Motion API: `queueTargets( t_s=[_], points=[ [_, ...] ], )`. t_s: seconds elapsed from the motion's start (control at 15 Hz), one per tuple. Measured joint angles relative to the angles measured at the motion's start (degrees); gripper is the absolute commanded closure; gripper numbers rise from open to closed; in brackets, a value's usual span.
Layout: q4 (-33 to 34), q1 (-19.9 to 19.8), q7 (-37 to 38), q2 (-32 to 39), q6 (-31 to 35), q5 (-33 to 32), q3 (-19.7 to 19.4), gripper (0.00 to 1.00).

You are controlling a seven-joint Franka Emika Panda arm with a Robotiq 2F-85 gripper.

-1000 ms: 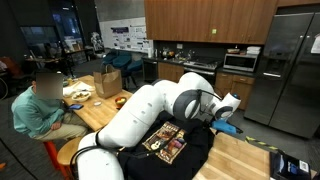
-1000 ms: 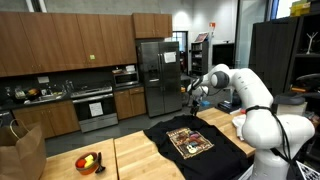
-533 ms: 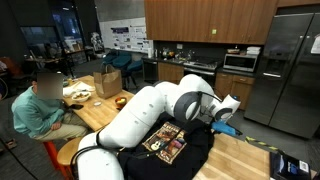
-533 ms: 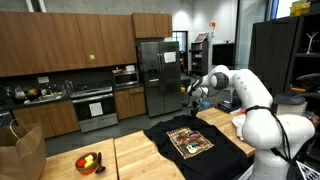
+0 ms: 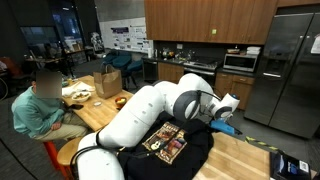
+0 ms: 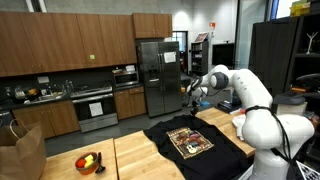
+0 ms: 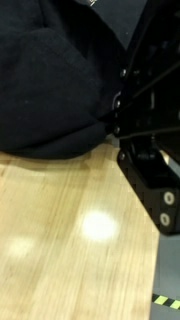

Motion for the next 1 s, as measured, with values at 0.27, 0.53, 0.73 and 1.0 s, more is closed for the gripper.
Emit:
queueTargets(
  t_s=[0.27,0.53,0.73,1.0],
  points=[
    [-1.4,1.4,2.2,-2.8,0.5,-2.3,-0.6,0.99],
    [-4.7,3.3,6.2,-6.8,0.6,-4.9,-1.3,0.99],
    [-8.4,5.2,8.8,-10.1,0.9,-6.7,-1.5,0.99],
    [-13.9,8.2,11.7,-14.1,2.6,-8.7,-1.6,0.99]
  ],
)
